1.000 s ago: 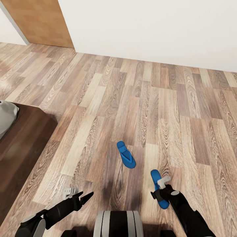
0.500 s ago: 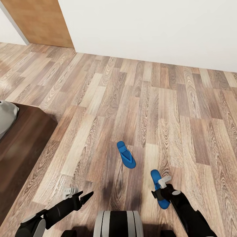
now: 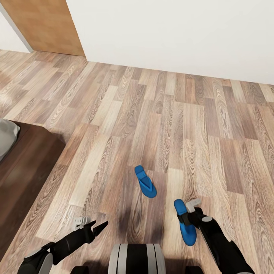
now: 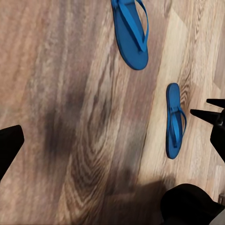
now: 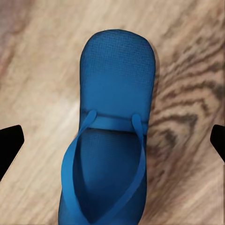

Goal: In the bedroom, move the book from the bed onto either nightstand, and place the two sandals side by side next to the bed.

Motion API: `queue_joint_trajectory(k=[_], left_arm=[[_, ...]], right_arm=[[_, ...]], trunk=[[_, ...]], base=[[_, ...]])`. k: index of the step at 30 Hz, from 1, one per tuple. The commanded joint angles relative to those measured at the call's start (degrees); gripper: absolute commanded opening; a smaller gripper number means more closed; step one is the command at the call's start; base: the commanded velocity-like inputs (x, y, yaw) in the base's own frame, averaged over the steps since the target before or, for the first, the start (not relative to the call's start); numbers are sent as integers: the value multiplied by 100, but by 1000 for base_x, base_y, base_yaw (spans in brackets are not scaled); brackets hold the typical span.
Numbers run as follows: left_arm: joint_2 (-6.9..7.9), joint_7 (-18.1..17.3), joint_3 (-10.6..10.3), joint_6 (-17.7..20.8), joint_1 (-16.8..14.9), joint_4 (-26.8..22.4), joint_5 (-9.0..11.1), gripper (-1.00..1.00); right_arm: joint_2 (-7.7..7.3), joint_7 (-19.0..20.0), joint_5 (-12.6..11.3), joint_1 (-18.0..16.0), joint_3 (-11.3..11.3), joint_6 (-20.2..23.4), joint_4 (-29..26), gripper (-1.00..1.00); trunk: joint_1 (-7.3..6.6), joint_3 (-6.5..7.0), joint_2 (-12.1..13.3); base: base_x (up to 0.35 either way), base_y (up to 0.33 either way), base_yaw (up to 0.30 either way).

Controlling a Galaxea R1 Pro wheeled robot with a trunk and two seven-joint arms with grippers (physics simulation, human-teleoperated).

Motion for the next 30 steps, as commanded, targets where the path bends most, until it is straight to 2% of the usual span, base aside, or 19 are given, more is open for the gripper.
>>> queue_joint_trajectory(k=[1, 13, 28, 30], left_arm=[[0, -8, 4, 42, -2, -1, 35, 100], [0, -8, 11, 36, -2, 1, 40, 100], [0, -8, 4, 38, -2, -1, 35, 100], [0, -8, 3, 36, -2, -1, 35, 100]], right_arm=[[0, 46, 60, -1, -8, 22, -15, 100], [0, 46, 60, -1, -14, 25, -33, 100], [0, 46, 60, -1, -129, 25, -33, 100], [0, 46, 60, -1, -135, 25, -33, 100]], trunk=[[-1, -3, -1], [-1, -3, -1], [38, -336, -21], [38, -336, -21]], base=[[4, -1, 0], [1, 0, 0], [0, 0, 0], [0, 0, 0]])
